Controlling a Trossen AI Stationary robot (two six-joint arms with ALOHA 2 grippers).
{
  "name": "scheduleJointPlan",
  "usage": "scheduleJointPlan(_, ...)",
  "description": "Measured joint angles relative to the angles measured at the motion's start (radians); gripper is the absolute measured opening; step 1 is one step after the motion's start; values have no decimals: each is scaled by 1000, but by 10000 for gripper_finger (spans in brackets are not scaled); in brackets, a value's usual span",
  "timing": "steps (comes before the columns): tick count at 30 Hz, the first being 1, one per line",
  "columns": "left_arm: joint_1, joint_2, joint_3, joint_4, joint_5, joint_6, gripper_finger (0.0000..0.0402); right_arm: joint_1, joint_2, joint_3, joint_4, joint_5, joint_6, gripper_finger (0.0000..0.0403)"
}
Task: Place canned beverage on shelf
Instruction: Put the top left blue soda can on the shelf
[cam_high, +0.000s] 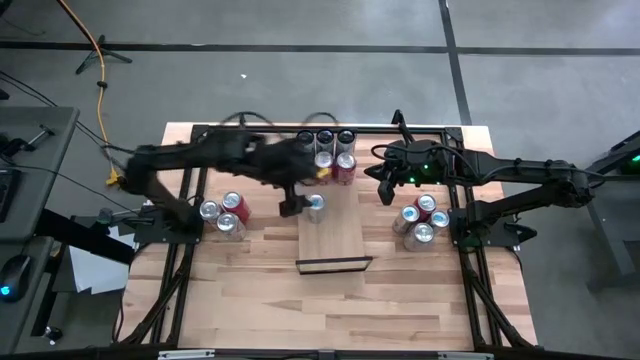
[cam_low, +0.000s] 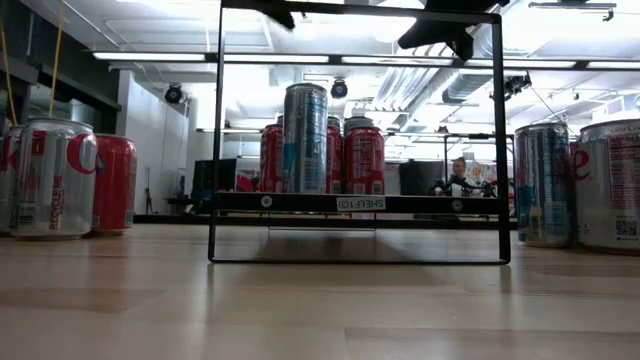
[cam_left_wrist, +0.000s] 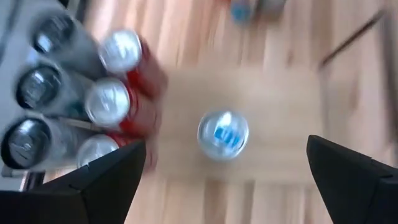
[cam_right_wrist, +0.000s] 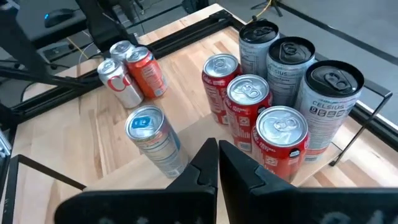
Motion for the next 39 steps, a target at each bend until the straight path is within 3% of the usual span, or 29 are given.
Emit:
scheduleJointPlan(8,-49,-386,-544,499,-3,-179,385,0,0,0,0,-37,0,0)
scheduleJointPlan(13,-81,-548,-770,785,-22,-305,383,0,0,0,3,-62,-8,0)
scheduleJointPlan(17,-86,-594,-831,850,-38,-329,384,0,0,0,27,-62,-8,0)
scheduleJointPlan(26,-85,-593,-837,873,-15,-362,367,1,0,0,74,-63,43,0)
scheduleJointPlan(29,-87,-601,-837,884,-37,-355,317,1,0,0,77,-68,74,0)
scheduleJointPlan(31,-89,-611,-837,886,-57,-341,261,1,0,0,76,-81,89,0)
scheduleJointPlan(37,-94,-649,-855,907,-149,-303,35,1,0,0,76,-94,132,0)
scheduleJointPlan(39,-93,-669,-891,949,-152,-306,17,1,1,0,77,-95,135,0)
